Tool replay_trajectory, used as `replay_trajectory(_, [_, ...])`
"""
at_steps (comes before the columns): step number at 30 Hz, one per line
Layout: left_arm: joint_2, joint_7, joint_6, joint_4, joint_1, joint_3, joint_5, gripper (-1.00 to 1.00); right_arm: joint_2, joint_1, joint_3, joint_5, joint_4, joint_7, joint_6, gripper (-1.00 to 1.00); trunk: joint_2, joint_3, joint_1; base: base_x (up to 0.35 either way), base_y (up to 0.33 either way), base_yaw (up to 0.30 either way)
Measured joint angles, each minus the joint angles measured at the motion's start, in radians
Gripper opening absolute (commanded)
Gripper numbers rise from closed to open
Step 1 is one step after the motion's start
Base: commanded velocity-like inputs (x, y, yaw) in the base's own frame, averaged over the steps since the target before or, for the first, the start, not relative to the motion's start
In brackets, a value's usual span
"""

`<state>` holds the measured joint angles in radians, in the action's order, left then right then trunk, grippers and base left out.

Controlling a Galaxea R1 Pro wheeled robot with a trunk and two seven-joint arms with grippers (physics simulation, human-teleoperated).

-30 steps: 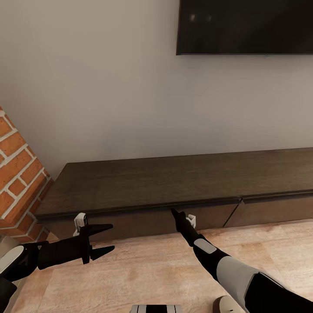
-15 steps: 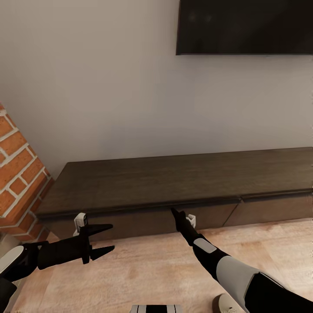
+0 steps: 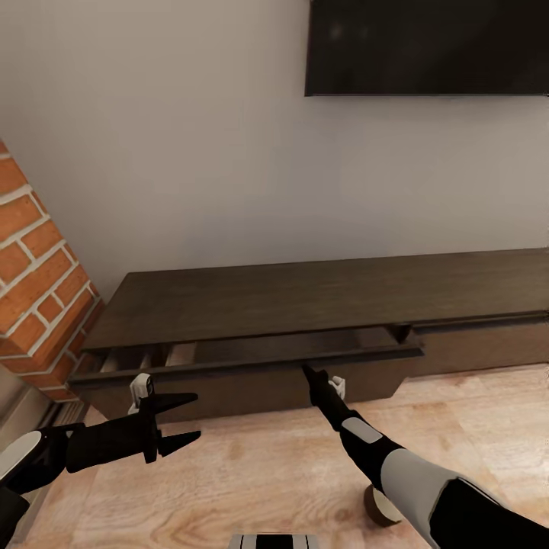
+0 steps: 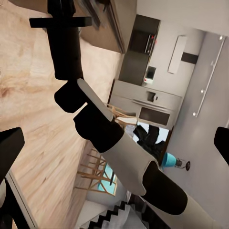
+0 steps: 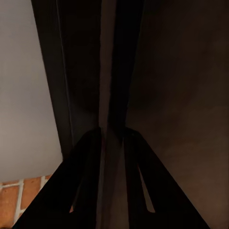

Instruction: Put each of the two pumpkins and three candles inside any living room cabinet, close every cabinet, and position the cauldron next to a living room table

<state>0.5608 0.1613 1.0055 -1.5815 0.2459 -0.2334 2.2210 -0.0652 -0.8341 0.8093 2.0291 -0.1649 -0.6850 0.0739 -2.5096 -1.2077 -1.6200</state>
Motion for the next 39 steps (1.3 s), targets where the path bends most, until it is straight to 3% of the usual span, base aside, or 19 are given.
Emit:
replay_trajectory(12, [-0.001, 0.0, 0.0, 0.0, 0.0, 0.0, -0.001, 1.0, 0.012, -0.001, 0.01, -0.004, -0.004, -0.003, 0.004, -1.0, 0.0, 0.0, 0.0, -0.184, 0.0, 0.0])
replay_trajectory(19, [-0.001, 0.0, 0.0, 0.0, 0.0, 0.0, -0.001, 1.0, 0.029, -0.001, 0.01, -0.006, -0.009, -0.005, 0.051, -1.0, 0.0, 0.0, 0.0, -0.166, 0.0, 0.0])
replay_trajectory(32, [-0.001, 0.0, 0.0, 0.0, 0.0, 0.0, -0.001, 1.0, 0.031, -0.001, -0.003, -0.006, -0.01, 0.001, 0.052, -1.0, 0.0, 0.0, 0.0, -0.149, 0.0, 0.0])
replay_trajectory(39, [-0.002, 0.0, -0.001, -0.001, 0.0, 0.0, -0.001, 1.0, 0.042, -0.001, 0.016, -0.01, -0.019, 0.001, 0.053, -1.0, 0.0, 0.0, 0.0, -0.071, 0.0, 0.0])
